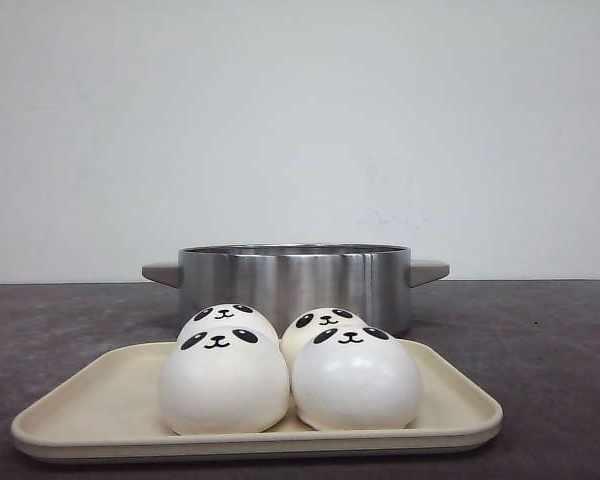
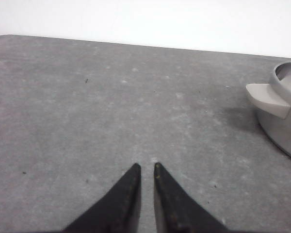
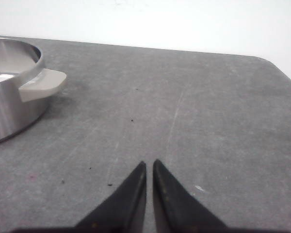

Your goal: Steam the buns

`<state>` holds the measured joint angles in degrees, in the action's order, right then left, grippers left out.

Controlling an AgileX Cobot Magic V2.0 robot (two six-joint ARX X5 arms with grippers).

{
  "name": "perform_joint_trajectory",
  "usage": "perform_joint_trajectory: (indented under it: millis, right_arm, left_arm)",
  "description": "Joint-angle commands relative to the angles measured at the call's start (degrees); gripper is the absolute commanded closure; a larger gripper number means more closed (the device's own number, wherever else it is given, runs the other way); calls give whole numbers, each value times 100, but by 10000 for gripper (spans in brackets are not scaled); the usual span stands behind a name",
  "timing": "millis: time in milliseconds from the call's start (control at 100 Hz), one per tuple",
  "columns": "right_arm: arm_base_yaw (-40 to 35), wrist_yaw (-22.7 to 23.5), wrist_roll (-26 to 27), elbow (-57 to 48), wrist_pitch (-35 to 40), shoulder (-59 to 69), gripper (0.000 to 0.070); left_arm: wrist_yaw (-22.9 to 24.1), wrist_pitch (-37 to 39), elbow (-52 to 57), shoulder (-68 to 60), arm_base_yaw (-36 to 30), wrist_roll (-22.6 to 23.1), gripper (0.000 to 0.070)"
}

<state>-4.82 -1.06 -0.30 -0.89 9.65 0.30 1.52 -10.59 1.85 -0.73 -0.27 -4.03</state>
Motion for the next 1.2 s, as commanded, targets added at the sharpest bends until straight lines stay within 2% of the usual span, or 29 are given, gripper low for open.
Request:
perform_joint_trajectory:
  millis: [0, 520, 620, 680, 740, 800, 860, 950, 1010, 1070, 1130, 1190]
  right_arm:
    - [-2, 2, -76, 17, -61, -9, 684]
    - [-2, -2, -76, 17, -61, -9, 684]
    - [-9, 120, 201, 17, -68, -9, 684]
    - [-9, 313, 431, 17, -68, -9, 684]
    - [-9, 470, 673, 15, -79, -9, 684]
    - [-9, 739, 1156, 13, -227, -9, 684]
    - [-9, 1093, 1622, 13, -450, -9, 685]
    - [-9, 1434, 2264, -2, -885, -9, 693]
    - [-9, 1502, 2625, -125, -1051, -9, 694]
    - [-9, 1519, 2824, -415, -918, -2, 694]
    - [-9, 1515, 2771, -841, -570, 70, 695]
    - [-7, 1515, 2479, -1381, -74, 251, 695]
  left_arm:
    - [-4, -28, -105, 9, -2, -26, 700]
    - [-2, -26, -105, 9, 0, -26, 700]
    - [-4, -13, -105, 9, 0, -63, 700]
    - [-15, -13, -96, 9, -2, -444, 700]
    - [-136, -15, -70, 9, -2, -1113, 700]
    - [-297, -46, -4, 9, -2, -1676, 700]
    - [-483, -55, 83, 9, -2, -2094, 700]
    - [-938, -50, 271, 7, -2, -2448, 698]
    - [-1263, -127, 498, -13, -2, -2455, 696]
    - [-1462, -398, 863, -125, -4, -2347, 695]
    - [-1554, -837, 1351, -334, -11, -2009, 695]
    - [-1554, -1283, 1917, -660, -11, -1558, 695]
